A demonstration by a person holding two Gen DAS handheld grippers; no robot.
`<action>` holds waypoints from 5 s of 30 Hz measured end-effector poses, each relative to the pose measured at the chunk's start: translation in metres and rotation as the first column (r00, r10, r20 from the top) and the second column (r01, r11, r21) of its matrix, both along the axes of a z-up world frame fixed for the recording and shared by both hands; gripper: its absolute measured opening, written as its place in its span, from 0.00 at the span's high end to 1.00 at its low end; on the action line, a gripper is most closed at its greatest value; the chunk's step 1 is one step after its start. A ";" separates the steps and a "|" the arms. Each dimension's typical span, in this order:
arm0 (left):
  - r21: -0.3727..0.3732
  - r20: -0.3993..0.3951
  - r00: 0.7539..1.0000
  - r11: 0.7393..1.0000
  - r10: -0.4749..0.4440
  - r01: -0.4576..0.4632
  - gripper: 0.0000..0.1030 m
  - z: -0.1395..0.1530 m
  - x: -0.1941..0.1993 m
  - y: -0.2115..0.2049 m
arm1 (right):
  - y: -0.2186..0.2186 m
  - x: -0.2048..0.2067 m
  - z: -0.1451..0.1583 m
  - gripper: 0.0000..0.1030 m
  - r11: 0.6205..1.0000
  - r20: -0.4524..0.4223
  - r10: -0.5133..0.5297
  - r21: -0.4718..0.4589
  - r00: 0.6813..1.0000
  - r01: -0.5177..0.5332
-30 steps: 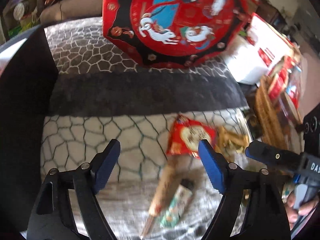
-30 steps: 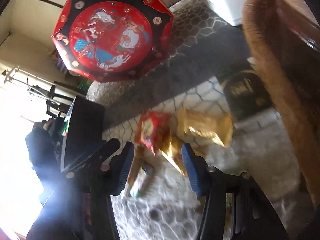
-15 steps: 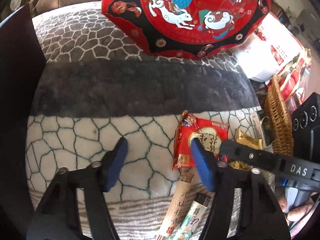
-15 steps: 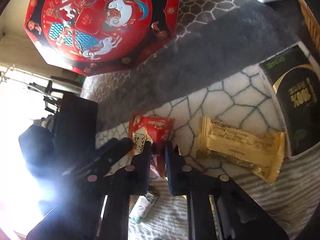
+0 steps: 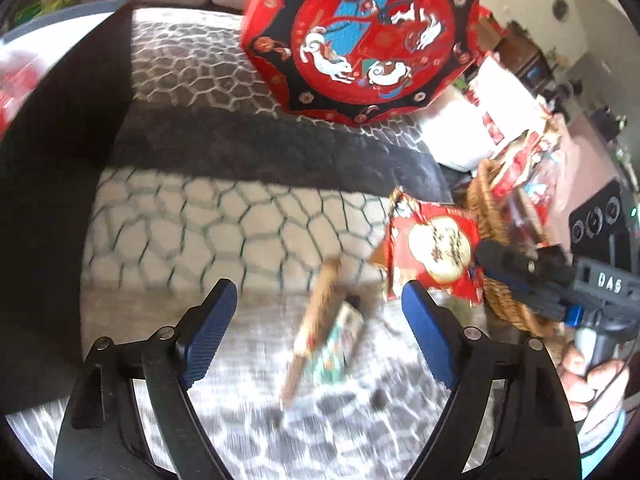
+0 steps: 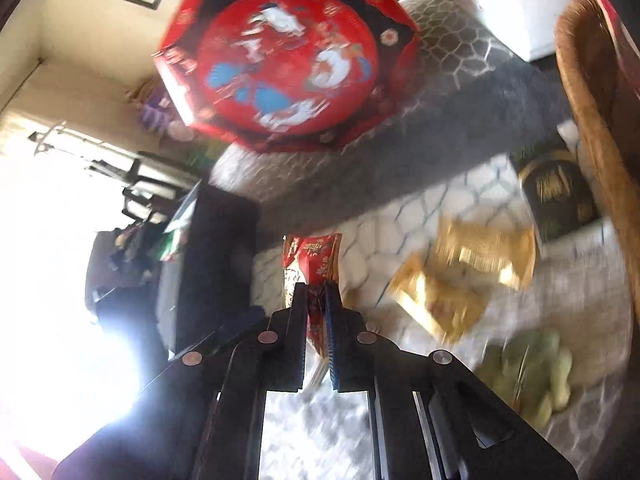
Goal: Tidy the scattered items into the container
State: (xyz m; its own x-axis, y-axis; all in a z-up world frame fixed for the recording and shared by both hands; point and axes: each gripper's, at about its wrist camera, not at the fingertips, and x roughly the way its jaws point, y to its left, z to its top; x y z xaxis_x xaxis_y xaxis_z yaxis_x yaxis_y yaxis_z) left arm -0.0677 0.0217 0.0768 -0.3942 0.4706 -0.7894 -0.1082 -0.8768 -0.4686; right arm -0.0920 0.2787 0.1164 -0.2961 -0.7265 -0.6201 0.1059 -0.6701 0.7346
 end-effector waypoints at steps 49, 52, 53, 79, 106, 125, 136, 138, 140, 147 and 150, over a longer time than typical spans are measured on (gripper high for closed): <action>0.009 0.175 0.980 0.995 -0.096 0.096 0.22 -0.010 0.061 -0.003 | -0.008 0.130 -0.039 0.64 0.926 0.064 0.132 0.348 0.989 -0.146; 0.075 0.236 0.970 0.996 -0.063 0.046 0.24 -0.024 0.087 -0.020 | 0.003 0.108 -0.026 0.58 0.923 -0.001 0.141 0.361 0.990 -0.132; 0.113 0.253 0.966 0.993 -0.056 0.029 0.25 -0.029 0.095 -0.024 | -0.001 0.103 -0.026 0.52 0.912 -0.005 0.165 0.383 0.986 -0.151; 0.138 0.313 0.949 0.990 -0.046 0.002 0.28 -0.046 0.079 0.002 | 0.029 0.131 -0.051 0.68 0.961 0.118 0.067 0.258 0.991 -0.096; 0.020 0.307 0.939 0.987 -0.156 0.158 0.73 -0.047 0.068 0.045 | -0.023 0.115 -0.069 0.90 0.962 0.141 0.078 0.248 0.987 -0.111; -0.134 0.024 1.000 0.991 -0.016 0.019 0.74 0.162 0.008 -0.218 | -0.297 0.045 0.121 0.91 0.909 -0.173 0.394 0.220 0.903 -0.354; -0.197 0.086 0.982 0.969 0.168 -0.149 0.73 0.080 -0.065 -0.383 | -0.516 -0.037 0.053 0.91 0.845 -0.094 0.497 0.278 0.863 -0.456; -0.224 0.102 0.979 0.963 0.175 -0.149 0.73 0.061 -0.075 -0.388 | -0.530 -0.043 0.035 0.91 0.831 -0.075 0.509 0.305 0.858 -0.466; -0.249 0.104 0.980 0.958 0.172 -0.142 0.73 0.048 -0.080 -0.389 | -0.539 -0.048 0.018 0.91 0.823 -0.062 0.513 0.319 0.856 -0.470; -0.360 0.072 0.988 0.928 0.133 -0.099 0.68 0.031 -0.084 -0.383 | -0.550 -0.046 -0.007 0.91 0.787 -0.093 0.542 0.405 0.835 -0.466; -0.363 0.070 0.988 0.926 0.135 -0.101 0.56 0.031 -0.083 -0.379 | -0.549 -0.046 -0.006 0.91 0.789 -0.119 0.530 0.432 0.840 -0.437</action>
